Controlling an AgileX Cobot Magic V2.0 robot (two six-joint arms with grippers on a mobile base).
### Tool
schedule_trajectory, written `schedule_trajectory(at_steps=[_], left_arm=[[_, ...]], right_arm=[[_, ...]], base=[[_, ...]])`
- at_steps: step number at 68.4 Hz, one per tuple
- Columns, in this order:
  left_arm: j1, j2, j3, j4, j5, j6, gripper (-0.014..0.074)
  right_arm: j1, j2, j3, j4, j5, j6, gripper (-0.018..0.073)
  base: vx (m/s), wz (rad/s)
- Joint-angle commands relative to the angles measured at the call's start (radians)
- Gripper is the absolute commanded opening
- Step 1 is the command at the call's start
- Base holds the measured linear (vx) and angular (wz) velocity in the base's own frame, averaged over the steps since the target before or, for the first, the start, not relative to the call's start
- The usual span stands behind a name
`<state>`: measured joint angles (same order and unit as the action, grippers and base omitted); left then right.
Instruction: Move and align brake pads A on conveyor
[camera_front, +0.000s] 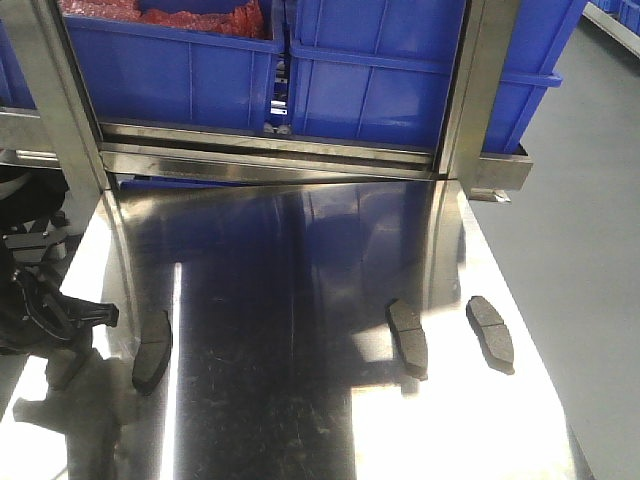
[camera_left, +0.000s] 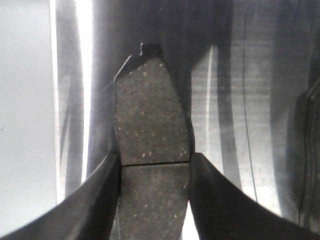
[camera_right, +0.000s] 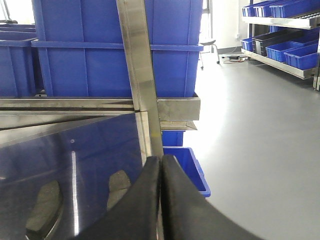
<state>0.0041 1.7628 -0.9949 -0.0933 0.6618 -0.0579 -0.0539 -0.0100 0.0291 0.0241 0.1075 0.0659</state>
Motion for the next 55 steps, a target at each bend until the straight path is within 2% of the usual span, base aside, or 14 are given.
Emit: schedule_trajectory(at_steps=[1,34,55], left_arm=[[-0.004,-0.071,-0.023,-0.001,-0.024,-0.004,0.0174],[-0.004,-0.237,0.082,-0.002,-0.114,0.007,0.0176],[-0.004,-0.537,0.245,-0.020,-0.179,0.003,0.0177]], right_arm=[[-0.006,-0.016,0.019,-0.007,-0.075,-0.001,-0.0010],[-0.006,-0.016,0.019,-0.007,-0.074,-0.001,-0.0010],[-0.006,-0.016,0.019,-0.007,-0.074,-0.001,-0.0010]], base=[[0.00,0.00],[0.00,0.00],[0.00,0.00]])
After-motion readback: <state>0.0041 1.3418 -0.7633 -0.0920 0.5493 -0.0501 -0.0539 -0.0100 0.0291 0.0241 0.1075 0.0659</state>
